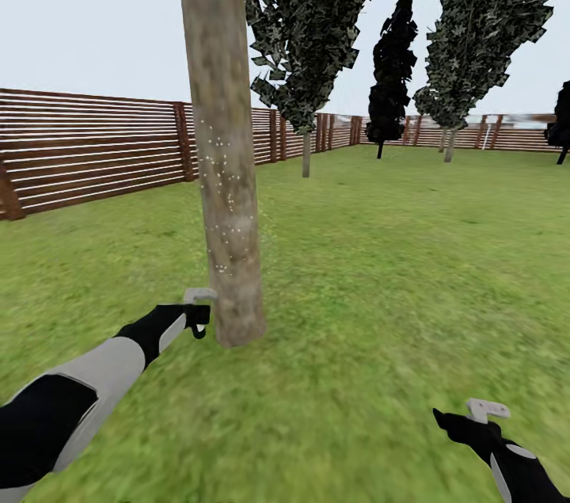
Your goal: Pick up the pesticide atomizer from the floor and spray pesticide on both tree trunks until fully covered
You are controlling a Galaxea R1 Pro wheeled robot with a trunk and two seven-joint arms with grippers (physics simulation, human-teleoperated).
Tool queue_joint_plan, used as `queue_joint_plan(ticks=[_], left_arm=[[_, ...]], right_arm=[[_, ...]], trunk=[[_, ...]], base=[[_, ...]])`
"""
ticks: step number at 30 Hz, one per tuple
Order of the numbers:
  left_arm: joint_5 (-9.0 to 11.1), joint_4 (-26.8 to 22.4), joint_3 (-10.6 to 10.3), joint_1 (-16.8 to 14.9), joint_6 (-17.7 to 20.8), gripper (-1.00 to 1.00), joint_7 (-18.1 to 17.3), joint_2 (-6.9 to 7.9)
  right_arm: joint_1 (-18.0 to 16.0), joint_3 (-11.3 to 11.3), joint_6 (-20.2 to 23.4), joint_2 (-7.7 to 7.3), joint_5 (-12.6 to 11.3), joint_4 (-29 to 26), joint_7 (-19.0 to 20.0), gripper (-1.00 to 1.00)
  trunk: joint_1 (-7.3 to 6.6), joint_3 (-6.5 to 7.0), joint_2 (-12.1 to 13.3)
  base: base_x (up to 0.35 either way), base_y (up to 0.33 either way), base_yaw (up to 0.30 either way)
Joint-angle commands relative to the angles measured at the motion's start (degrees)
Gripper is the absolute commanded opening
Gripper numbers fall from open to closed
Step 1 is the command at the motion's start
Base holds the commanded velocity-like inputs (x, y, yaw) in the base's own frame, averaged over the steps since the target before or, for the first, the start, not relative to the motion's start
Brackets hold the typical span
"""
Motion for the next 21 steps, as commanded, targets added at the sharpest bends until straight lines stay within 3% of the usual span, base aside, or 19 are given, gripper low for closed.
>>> queue_joint_plan(ticks=[1,6,9,11,21], left_arm=[[1.3,0.0,0.0,0.3,-0.8,-1.00,0.0,-0.01],[2.7,0.0,-0.1,0.8,-1.4,-1.00,0.0,-0.58],[2.7,0.1,-0.1,0.8,-1.4,-1.00,0.1,-3.21],[2.7,0.1,-0.1,0.9,-1.4,-1.00,0.1,-4.05],[2.7,0.1,0.0,0.9,-1.4,-1.00,0.1,-4.32]], right_arm=[[0.0,0.0,0.0,-0.02,0.0,0.0,0.0,1.00],[0.0,0.2,0.0,0.12,0.2,0.0,0.0,1.00],[0.0,0.2,0.0,0.22,0.2,0.0,-0.1,1.00],[0.0,0.2,0.0,0.27,0.2,0.0,-0.1,1.00],[0.0,0.2,0.1,0.40,0.2,-0.1,-0.1,1.00]], trunk=[[0.00,0.00,0.0],[0.00,0.00,0.0],[0.00,0.00,0.0],[0.00,0.00,0.0],[0.00,0.00,0.0]], base=[[0.000,0.000,0.241],[-0.010,-0.013,0.251],[-0.105,-0.229,0.132],[-0.029,-0.298,0.025],[0.028,-0.320,0.040]])
